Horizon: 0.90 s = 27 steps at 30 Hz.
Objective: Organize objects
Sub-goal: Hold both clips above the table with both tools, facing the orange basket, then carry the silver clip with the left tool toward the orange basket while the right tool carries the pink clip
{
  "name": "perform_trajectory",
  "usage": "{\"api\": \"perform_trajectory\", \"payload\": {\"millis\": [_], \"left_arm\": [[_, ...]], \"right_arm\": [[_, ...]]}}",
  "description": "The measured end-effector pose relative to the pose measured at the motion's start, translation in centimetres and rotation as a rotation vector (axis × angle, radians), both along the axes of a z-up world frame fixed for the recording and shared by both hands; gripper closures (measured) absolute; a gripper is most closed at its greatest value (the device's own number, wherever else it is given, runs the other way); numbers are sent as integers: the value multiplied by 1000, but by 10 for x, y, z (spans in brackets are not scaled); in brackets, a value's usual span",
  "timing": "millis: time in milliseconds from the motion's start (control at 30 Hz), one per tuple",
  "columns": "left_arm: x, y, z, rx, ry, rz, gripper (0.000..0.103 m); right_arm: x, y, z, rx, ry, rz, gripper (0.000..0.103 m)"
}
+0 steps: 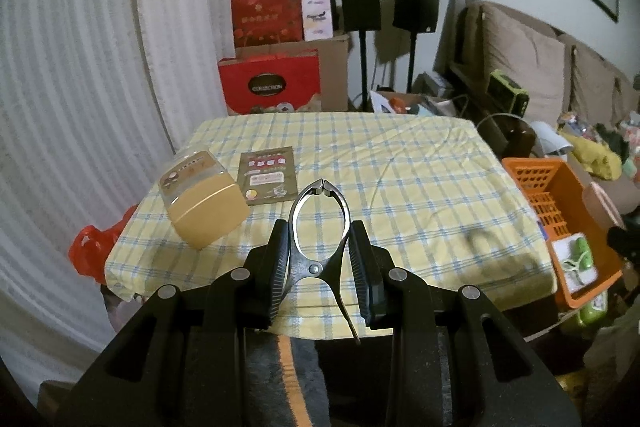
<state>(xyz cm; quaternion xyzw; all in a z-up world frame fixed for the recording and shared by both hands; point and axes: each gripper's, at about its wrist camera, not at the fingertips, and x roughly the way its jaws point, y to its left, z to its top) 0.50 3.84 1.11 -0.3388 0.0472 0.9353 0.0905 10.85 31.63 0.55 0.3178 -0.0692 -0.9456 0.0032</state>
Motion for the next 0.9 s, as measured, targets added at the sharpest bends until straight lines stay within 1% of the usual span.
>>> {"api": "perform_trajectory", "payload": {"millis": [167, 233, 333, 700, 800, 900], "left_arm": [[3, 6, 3, 2, 8, -21, 75], [1, 10, 5, 9, -1, -28, 75], [-2, 14, 10, 21, 8, -30, 75], [7, 47, 26, 39, 29, -105, 75], [9, 52, 31, 43, 36, -114, 75], [11, 58, 35, 44, 44, -123, 75]], "right_arm": [[1, 4, 1, -4, 1, -9, 51], [1, 7, 1, -5, 1, -14, 51], [3, 12, 2, -13, 0, -23, 51], [14, 37, 9, -35, 18, -71, 51], [16, 44, 13, -56, 23, -76, 51], [19, 49, 17, -55, 31, -88, 51]]}}
